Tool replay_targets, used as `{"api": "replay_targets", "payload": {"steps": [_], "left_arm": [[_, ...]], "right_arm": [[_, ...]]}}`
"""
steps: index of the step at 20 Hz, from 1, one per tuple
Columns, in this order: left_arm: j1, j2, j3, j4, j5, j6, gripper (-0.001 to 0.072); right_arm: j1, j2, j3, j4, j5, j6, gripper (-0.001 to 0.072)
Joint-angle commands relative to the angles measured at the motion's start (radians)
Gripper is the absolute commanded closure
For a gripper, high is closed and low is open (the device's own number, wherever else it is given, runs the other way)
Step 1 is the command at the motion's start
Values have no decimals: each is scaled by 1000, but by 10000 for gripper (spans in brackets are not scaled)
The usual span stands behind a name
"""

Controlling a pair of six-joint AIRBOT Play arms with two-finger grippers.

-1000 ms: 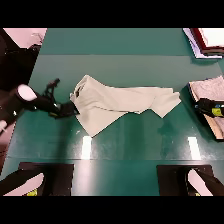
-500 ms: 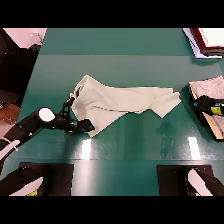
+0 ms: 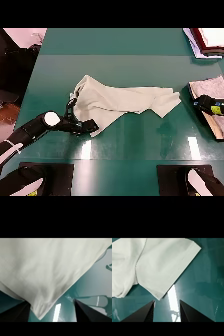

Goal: Fold the shirts.

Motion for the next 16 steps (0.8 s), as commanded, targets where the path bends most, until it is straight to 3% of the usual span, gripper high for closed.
{"api": "replay_targets", "payload": {"steps": [1,2,4,5,8,11,13,16], "left_arm": [[-3,1,0,0,45,-28,298],[-3,1,0,1,44,-22,471],[-3,1,0,1,42,-17,495],[-3,1,0,2,41,0,687],[42,2,40,64,-40,48,684],[208,41,115,250,-191,94,685],[348,71,167,367,-273,169,685],[565,78,218,392,-322,348,685]], "right_arm": [[0,1,-1,0,0,0,356],[0,1,-1,0,0,0,356],[0,1,-1,0,-1,0,357],[0,1,-1,0,-1,0,357],[0,8,0,0,1,0,407],[0,55,-1,-11,1,0,407],[0,82,-1,-11,21,-1,407],[0,90,-1,-10,48,-10,407]]}}
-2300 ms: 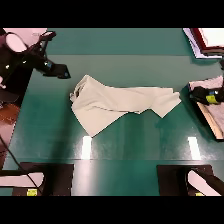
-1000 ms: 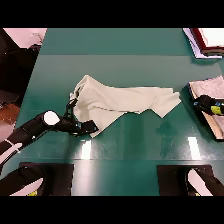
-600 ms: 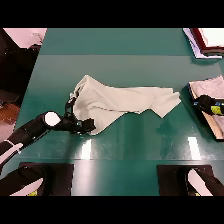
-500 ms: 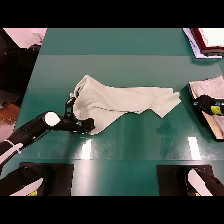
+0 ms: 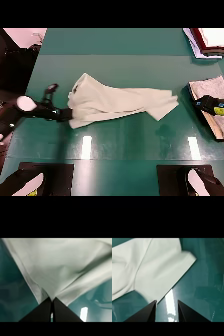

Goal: Fold the shirts.

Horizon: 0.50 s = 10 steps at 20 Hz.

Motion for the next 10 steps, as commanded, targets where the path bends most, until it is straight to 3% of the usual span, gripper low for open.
{"api": "replay_targets", "payload": {"steps": [1,4,5,6,7,10], "left_arm": [[228,15,50,80,-72,150,684],[306,15,51,82,-72,192,683],[324,15,51,82,-88,192,642],[342,15,55,86,-116,192,338],[364,15,62,89,-154,189,81],[436,18,68,97,-194,192,99]], "right_arm": [[0,15,0,-1,25,-6,407],[0,15,0,0,24,-6,407],[0,15,0,0,23,-6,407],[0,15,0,0,21,-5,407],[0,15,0,-1,16,-6,407],[0,15,0,-1,5,-6,407]]}}
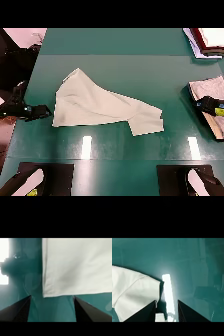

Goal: Fold the shirts.

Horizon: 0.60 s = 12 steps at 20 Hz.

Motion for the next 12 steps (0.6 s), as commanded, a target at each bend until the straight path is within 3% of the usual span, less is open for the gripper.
{"api": "replay_targets", "payload": {"steps": [1,8,12], "left_arm": [[86,-3,8,11,-40,14,99],[94,-273,7,-78,-89,102,100],[94,-317,7,-159,-72,157,100]], "right_arm": [[0,1,0,0,-8,-1,407],[0,1,0,1,-7,-10,407],[0,1,0,2,-5,-9,407]]}}
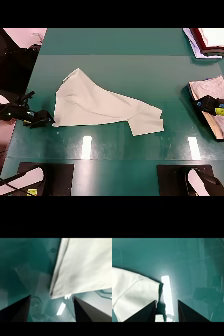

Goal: Fold the shirts.

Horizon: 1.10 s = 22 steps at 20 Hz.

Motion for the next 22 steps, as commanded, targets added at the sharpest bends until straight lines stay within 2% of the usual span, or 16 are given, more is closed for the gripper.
{"api": "replay_targets", "payload": {"steps": [1,2,3,4,10,12,16,17,19,22], "left_arm": [[1,-46,-1,-86,20,56,100],[-1,-46,-1,-107,27,57,102],[-3,-46,-1,-113,29,57,177],[-12,-46,-2,-116,23,58,294],[-132,-46,-1,-106,26,40,295],[-133,-44,5,-106,34,11,679],[-132,-36,103,-106,20,-27,685],[-132,-25,135,-106,15,-34,685],[-132,-1,189,-106,6,-34,685],[-132,25,225,-106,5,-34,685]], "right_arm": [[0,1,0,2,2,0,407],[0,1,0,2,2,0,407],[0,1,0,5,2,0,407],[0,1,0,8,1,0,407],[0,1,0,8,-6,0,407],[0,0,0,8,-7,0,407],[23,-93,0,10,10,-35,399],[44,-139,0,10,13,-58,350],[93,-245,14,10,4,-71,204],[177,-440,131,10,20,-129,203]]}}
